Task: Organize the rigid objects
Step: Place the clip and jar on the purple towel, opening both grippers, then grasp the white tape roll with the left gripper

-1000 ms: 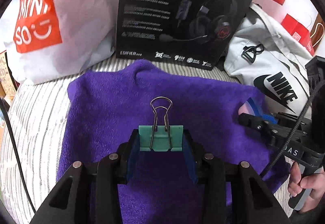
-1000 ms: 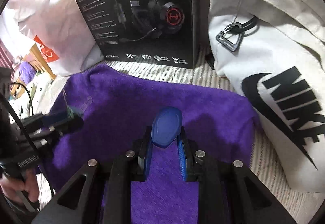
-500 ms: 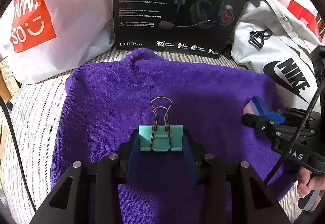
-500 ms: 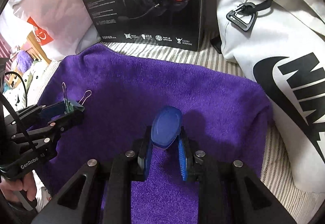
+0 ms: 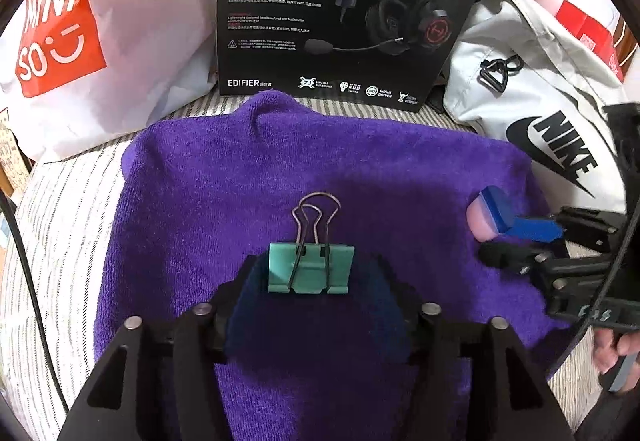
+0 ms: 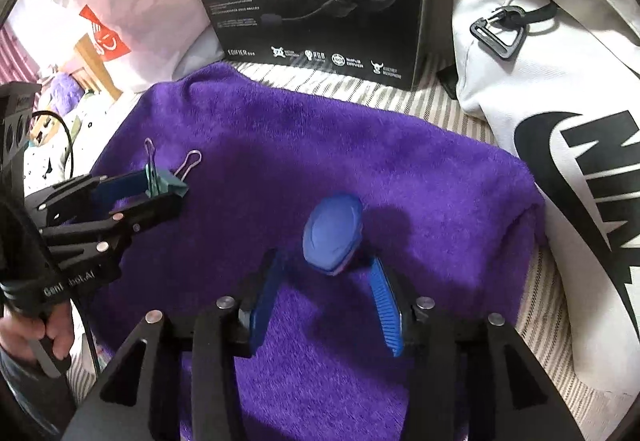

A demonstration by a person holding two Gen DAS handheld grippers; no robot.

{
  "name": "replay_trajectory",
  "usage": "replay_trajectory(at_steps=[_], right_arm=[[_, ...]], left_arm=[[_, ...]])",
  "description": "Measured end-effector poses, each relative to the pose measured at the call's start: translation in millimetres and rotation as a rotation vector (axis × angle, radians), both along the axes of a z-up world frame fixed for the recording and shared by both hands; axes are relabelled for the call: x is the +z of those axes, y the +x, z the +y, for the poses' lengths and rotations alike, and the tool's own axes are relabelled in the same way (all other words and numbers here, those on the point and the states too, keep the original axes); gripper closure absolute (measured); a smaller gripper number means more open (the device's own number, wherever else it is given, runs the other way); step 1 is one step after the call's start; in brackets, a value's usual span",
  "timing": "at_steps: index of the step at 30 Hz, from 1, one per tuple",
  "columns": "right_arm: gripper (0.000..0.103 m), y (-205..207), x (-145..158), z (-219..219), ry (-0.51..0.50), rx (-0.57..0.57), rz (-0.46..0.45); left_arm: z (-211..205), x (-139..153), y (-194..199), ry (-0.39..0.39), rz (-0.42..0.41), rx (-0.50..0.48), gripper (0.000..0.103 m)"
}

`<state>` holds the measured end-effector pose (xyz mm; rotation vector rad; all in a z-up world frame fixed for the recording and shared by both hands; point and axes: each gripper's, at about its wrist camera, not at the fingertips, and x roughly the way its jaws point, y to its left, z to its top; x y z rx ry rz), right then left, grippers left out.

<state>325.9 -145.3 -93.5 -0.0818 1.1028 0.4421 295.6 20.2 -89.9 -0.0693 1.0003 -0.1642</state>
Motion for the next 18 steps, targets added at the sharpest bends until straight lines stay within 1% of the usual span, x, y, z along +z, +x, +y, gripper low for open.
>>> replay_trajectory(at_steps=[1,6,8,10,11,12,13,14,15,17,18], right_arm=[[0.057,-1,1,-2,-0.002,0.000,0.003],[0.055,-6,17,-14,-0.018,-0.008,-0.022],[0.054,-10,26,-19,-0.019,-0.018,-0.044],[0.052,-14,36,-23,-0.006,-0.025,-0.058],[0.050,-17,43,-25,-0.002,-0.035,-0.071],[0.048,-20,49,-27,0.004,-0.041,-0.085],[0.043,-26,57,-29,0.014,-0.047,-0.101],[0.038,-31,64,-32,0.018,-0.048,-0.110],[0.036,-37,71,-33,0.021,-0.054,-0.126],[0.024,-52,84,-35,0.036,-0.069,-0.154],[0.021,-61,89,-36,0.048,-0.072,-0.159]], left_arm=[[-1,0,-1,0.007,0.004,-0.002,0.037],[-2,5,-3,0.046,0.015,0.009,0.036],[3,16,-9,0.027,0.008,0.053,0.036],[9,28,-20,-0.034,0.014,0.065,0.035],[12,35,-28,-0.057,0.013,0.062,0.034],[14,43,-39,-0.064,0.002,0.060,0.030],[15,48,-47,-0.056,-0.007,0.062,0.025],[17,54,-58,-0.037,-0.019,0.064,0.023],[18,58,-67,-0.015,-0.028,0.067,0.021],[24,63,-89,0.012,-0.039,0.080,0.021],[28,64,-99,0.005,-0.039,0.086,0.021]])
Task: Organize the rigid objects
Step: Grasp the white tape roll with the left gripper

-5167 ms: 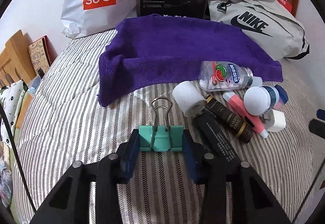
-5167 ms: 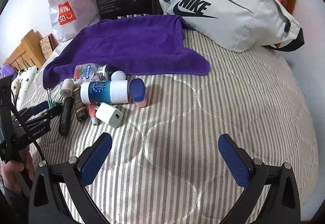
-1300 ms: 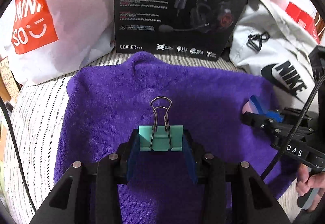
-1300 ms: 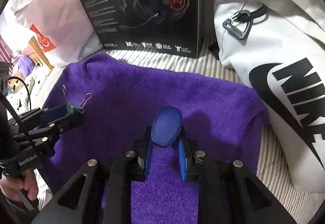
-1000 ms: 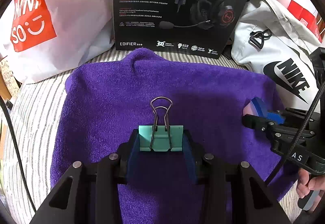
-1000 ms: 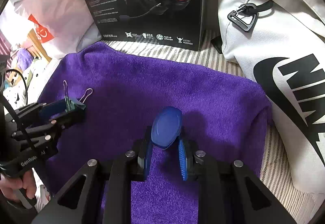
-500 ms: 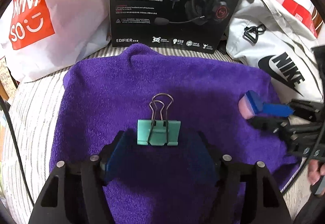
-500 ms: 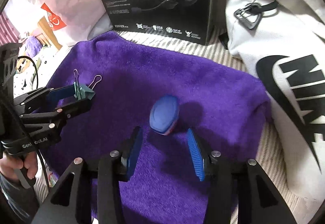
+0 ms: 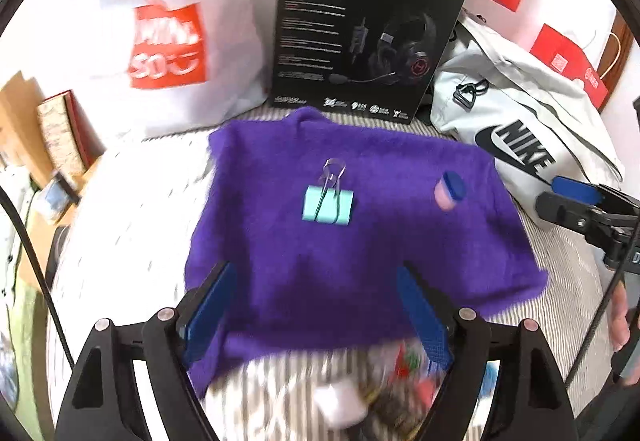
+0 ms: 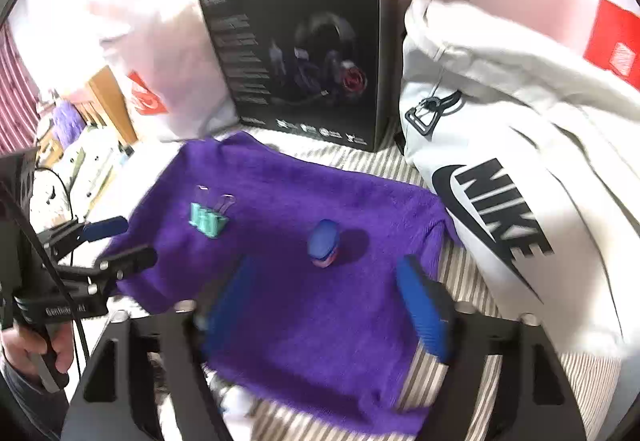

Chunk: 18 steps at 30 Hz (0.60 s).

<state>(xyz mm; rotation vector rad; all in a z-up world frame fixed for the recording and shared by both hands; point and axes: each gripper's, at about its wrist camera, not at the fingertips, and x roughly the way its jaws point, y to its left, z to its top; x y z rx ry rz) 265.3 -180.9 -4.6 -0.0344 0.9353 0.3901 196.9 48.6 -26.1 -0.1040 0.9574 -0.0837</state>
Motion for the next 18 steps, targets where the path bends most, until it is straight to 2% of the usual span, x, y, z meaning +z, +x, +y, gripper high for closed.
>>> replay_trajectory(at_steps=[7,10,12,15,18], right_arm=[[0.015,-78,3,-2,-0.014,-0.035,-0.006],[0.015,-114,-8,-7,0.036,-0.059,0.010],[0.015,-130,-18,-9,0.063,-0.091,0.037],[0.015,-146,-25,-14,0.096,-0.139,0.057],[0.015,-158,-29,-19,0.138,-0.157,0.074]], left_arm=[[23,-32,-57,-0.100,0.063,0.058,0.021],[21,-48,-61,-0.116,0.093,0.054,0.021],[17,-52,-60,-0.113,0.087,0.055,0.021],[10,-63,-50,-0.043,0.108,0.066,0.019],[6,-71,-40,-0.019,0.140,0.053,0.021]])
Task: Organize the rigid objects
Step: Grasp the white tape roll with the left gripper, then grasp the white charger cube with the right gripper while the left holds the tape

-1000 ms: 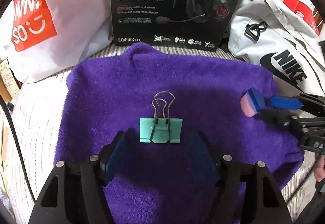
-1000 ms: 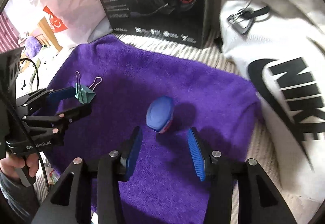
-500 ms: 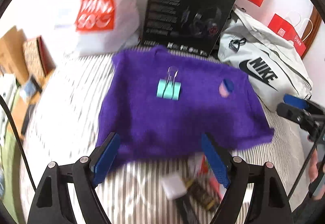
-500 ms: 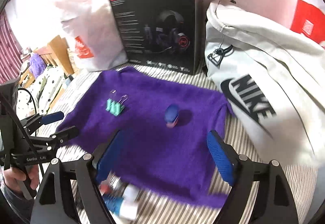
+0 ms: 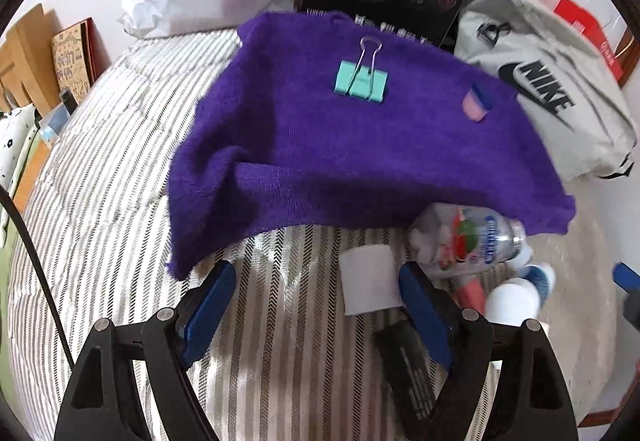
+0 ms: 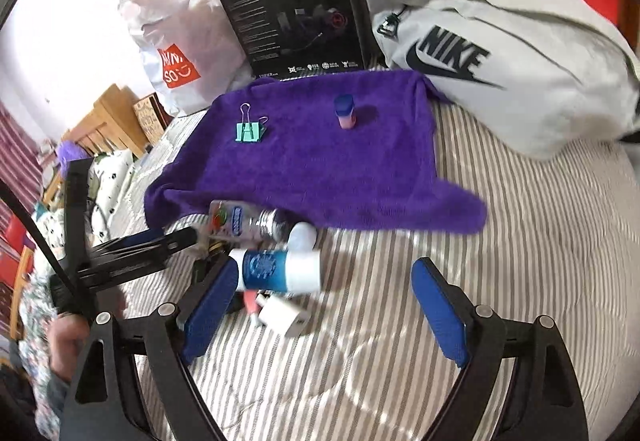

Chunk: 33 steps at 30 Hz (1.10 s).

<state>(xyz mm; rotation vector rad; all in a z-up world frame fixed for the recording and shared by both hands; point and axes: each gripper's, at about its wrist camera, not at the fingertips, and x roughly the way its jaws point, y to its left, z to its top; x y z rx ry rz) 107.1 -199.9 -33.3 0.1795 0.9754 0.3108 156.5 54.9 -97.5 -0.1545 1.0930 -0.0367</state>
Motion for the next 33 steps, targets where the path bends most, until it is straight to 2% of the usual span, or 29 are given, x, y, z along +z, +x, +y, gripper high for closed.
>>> replay_trajectory(at_steps=[3,5,9,11,14,16,21,23,25,27,29,33], right_arm=[[0.015,-7,-1,0,-0.006,-0.002,0.003],[0.015,-10,1,1,-0.022,-0.003,-0.001],[0.015,-11,-1,-2,-0.003,0.011,-0.013],[0.015,-9,-7,-3,-0.008,0.012,-0.009],[0.015,-4,-21,-3,-0.029,0.013,0.022],[0.015,-4,-29,-1,-0.039,0.031,0.028],[0.018,-15,-41,10,-0.055,0.105,0.001],[0.032,-22,-48,18,-0.064,0.165,-0.012],[0.039,-22,-55,26,-0.079,0.198,-0.012],[0.041,-19,-61,33,-0.095,0.214,-0.008],[0.051,-15,-68,39,-0.101,0.228,-0.003],[0.053,-11,-72,50,-0.106,0.250,-0.030]], left_arm=[[-8,-2,-3,0.084,-0.025,-0.044,0.021],[-4,-2,-6,0.111,-0.034,-0.041,0.021],[6,-2,-12,0.077,-0.072,-0.041,0.023],[3,-2,-11,0.088,-0.080,-0.067,0.028],[-9,-2,-9,0.138,-0.096,-0.105,0.045],[-17,1,-7,0.128,-0.100,-0.154,0.076],[-19,1,-9,0.127,-0.105,-0.155,0.076],[-15,0,-12,0.094,-0.122,-0.136,0.076],[-14,0,-14,0.086,-0.131,-0.123,0.076],[-17,-1,-14,0.103,-0.135,-0.126,0.076],[-17,-1,-14,0.107,-0.134,-0.124,0.076],[-15,-1,-12,0.097,-0.135,-0.118,0.076]])
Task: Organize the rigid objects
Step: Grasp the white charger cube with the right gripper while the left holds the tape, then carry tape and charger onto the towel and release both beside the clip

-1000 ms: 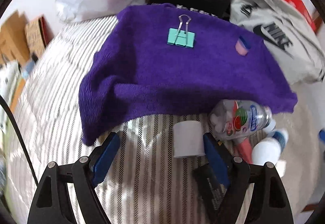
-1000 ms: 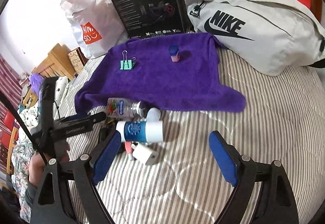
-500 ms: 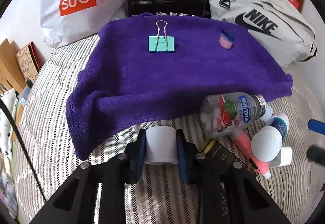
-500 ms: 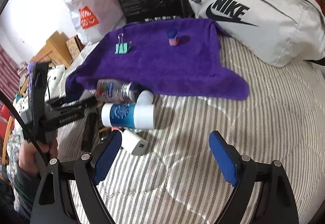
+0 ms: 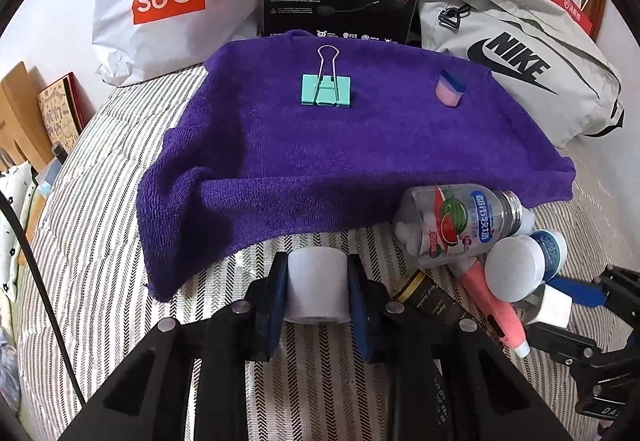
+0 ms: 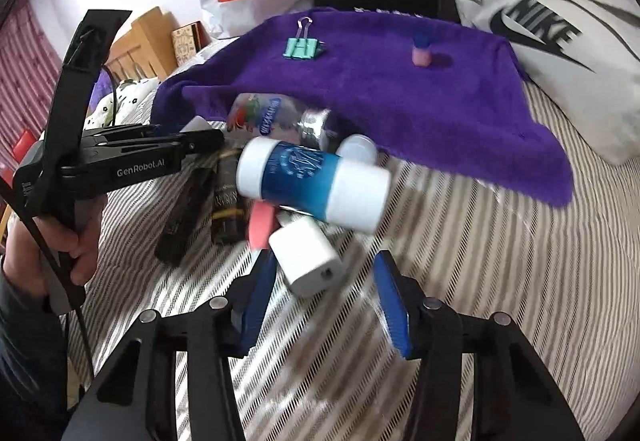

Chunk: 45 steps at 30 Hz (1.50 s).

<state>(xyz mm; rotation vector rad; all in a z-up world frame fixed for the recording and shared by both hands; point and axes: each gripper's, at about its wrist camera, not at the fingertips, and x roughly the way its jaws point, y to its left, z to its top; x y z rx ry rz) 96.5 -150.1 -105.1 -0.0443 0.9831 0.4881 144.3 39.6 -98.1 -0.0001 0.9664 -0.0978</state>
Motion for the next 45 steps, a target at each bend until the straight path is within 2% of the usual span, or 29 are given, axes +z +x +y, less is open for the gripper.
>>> replay_trajectory(at_steps=[1,3,9,15,19,24,30,35,41,45], right_arm=[[0.055,1,1,3,-0.004,0.001,-0.010],[0.072,0,2,7,0.017,0.024,-0.008],[0.072,-6,6,-3,0.012,-0.029,0.018],[0.073,-17,13,-44,-0.110,-0.166,-0.009],[0.073,-14,3,-43,-0.108,-0.157,0.016],[0.074,-12,-2,-38,-0.130,-0.163,-0.013],[0.075,-20,7,-48,-0.090,-0.179,-0.001],[0.075,-22,8,-50,-0.079,-0.186,0.010],[0.075,-25,2,-47,-0.042,-0.160,0.032],[0.075,-25,5,-50,-0.021,-0.147,0.035]], left_arm=[[0,0,0,0.002,-0.001,0.000,0.076],[-1,1,-1,0.007,-0.002,0.000,0.076],[7,4,-9,0.001,0.019,-0.010,0.076],[10,2,-24,0.028,0.000,-0.002,0.076],[8,3,-21,0.034,0.007,0.007,0.075],[9,3,-20,0.024,-0.009,0.003,0.076],[24,5,-35,-0.063,-0.011,0.001,0.076],[29,5,-43,-0.092,-0.016,-0.009,0.076],[26,6,-46,-0.082,-0.024,-0.025,0.076],[32,16,-48,-0.181,-0.028,-0.029,0.076]])
